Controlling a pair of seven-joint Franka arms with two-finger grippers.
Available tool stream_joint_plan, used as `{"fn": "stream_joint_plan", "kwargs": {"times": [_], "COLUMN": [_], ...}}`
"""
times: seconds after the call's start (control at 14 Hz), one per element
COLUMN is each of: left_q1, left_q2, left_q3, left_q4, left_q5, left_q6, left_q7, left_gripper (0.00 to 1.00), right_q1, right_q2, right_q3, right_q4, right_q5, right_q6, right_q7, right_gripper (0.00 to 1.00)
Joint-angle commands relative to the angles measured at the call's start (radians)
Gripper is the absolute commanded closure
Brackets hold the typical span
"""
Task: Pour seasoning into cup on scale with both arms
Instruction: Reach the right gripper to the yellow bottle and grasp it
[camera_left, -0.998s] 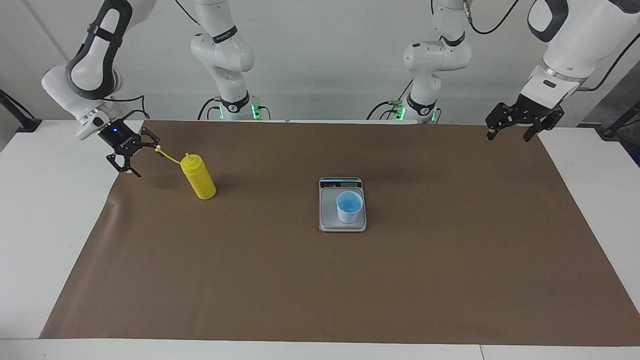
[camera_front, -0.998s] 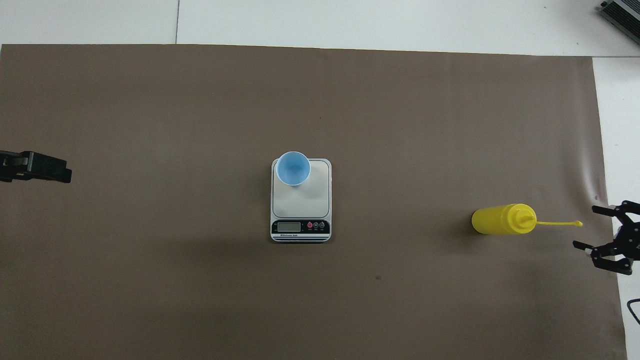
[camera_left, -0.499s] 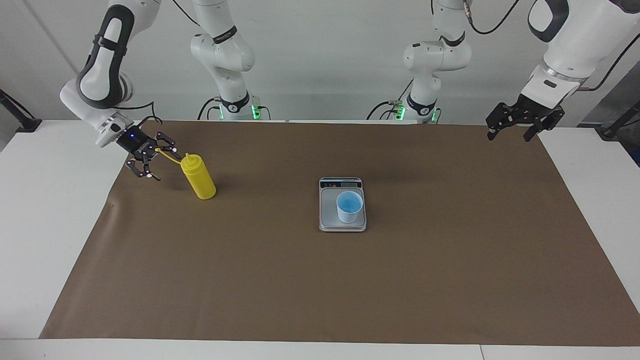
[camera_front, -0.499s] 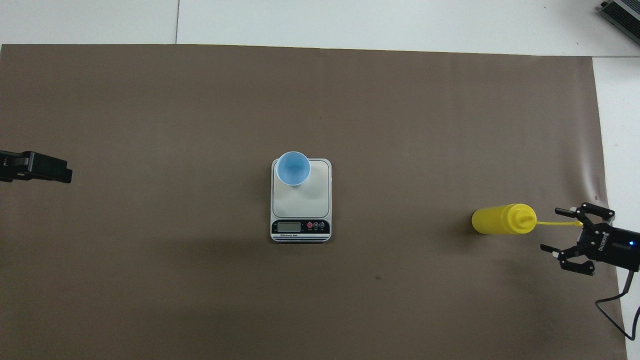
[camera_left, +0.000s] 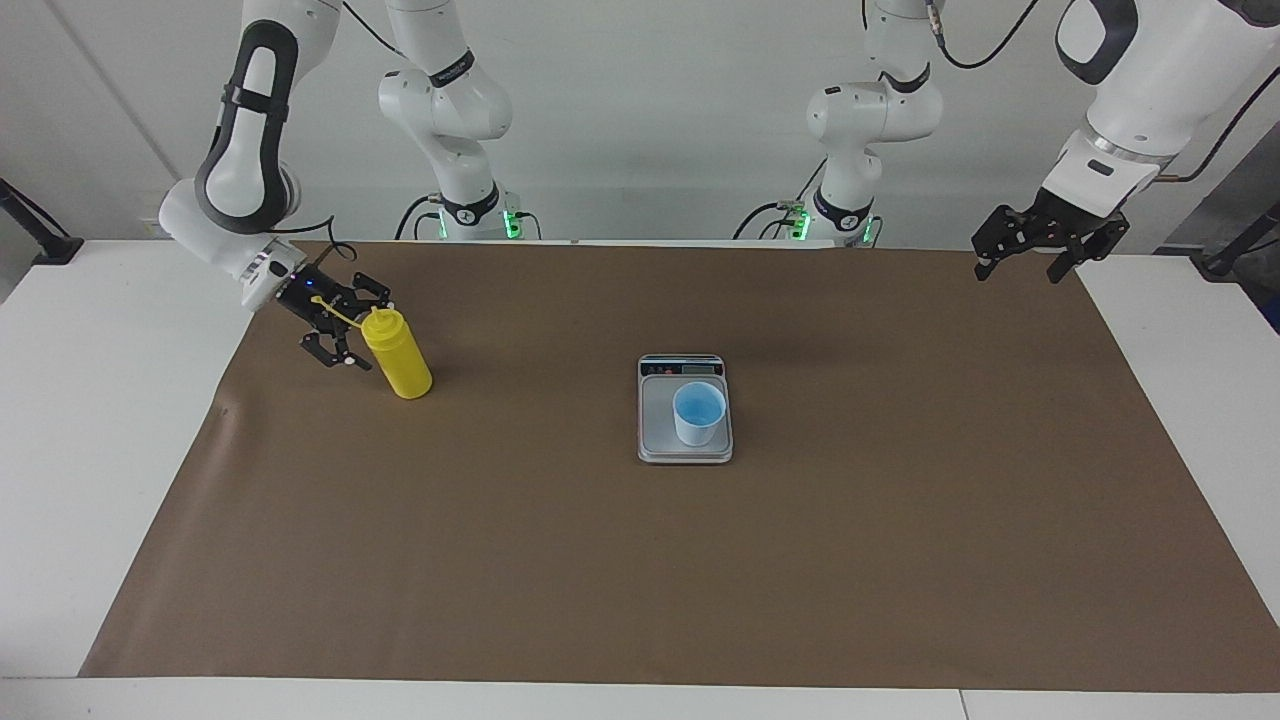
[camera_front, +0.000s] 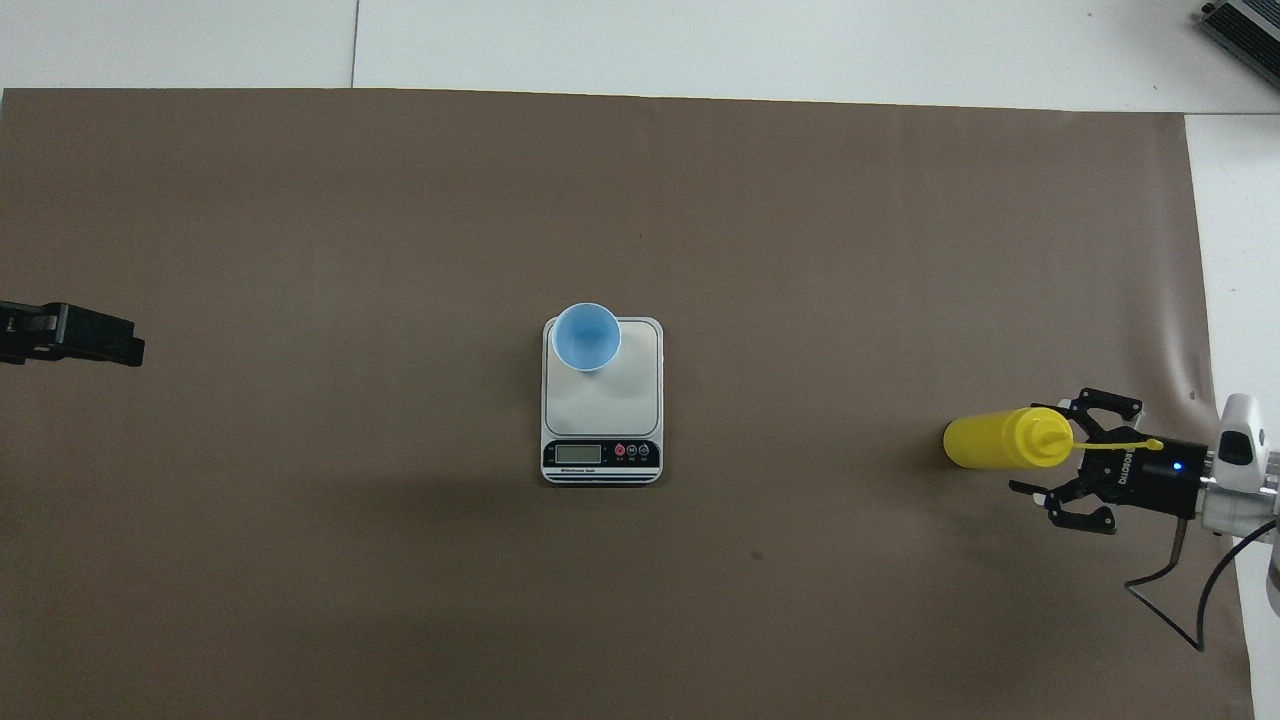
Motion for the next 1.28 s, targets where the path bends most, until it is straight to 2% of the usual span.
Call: {"fn": "stream_joint_plan", "kwargs": {"times": [0.0,0.57,0.64,0.71,0.93,1.0,1.21], "left_q1": [0.008,0.008,0.008,0.008,0.008,0.008,0.008], "left_q2": [-0.014,-0.015,-0.014,-0.014,-0.014,-0.015,-0.015], "left_q3": [-0.002,-0.002,-0.001,-0.002,-0.001,-0.001,-0.001], "left_q4": [-0.008,-0.008,-0.008,-0.009,-0.009,-0.008,-0.008], "left_q5": [-0.002,-0.002,-0.002,-0.002,-0.002,-0.002,-0.002], "left_q6": [-0.012,-0.012,-0.012,-0.012,-0.012,-0.012,-0.012], "left_q7": [0.015,0.015,0.015,0.015,0.015,0.015,0.015], "left_gripper": [0.0,0.0,0.0,0.0,0.0,0.0,0.0], "right_q1": [0.011,0.062,0.068,0.071,0.095,0.098,0.125], "right_q2": [-0.011,0.01,0.012,0.021,0.024,0.023,0.019], "right_q3": [-0.001,-0.001,-0.001,-0.001,0.002,0.005,0.006], "right_q4": [-0.02,-0.038,-0.035,-0.027,-0.003,0.009,0.063], "right_q5": [0.043,0.106,0.106,0.106,0.106,0.104,0.09], "right_q6": [0.048,0.059,0.059,0.06,0.062,0.068,0.065], "right_q7": [-0.026,-0.032,-0.033,-0.039,-0.043,-0.041,-0.029], "right_gripper": [0.0,0.02,0.14,0.38,0.73,0.81,0.87]}}
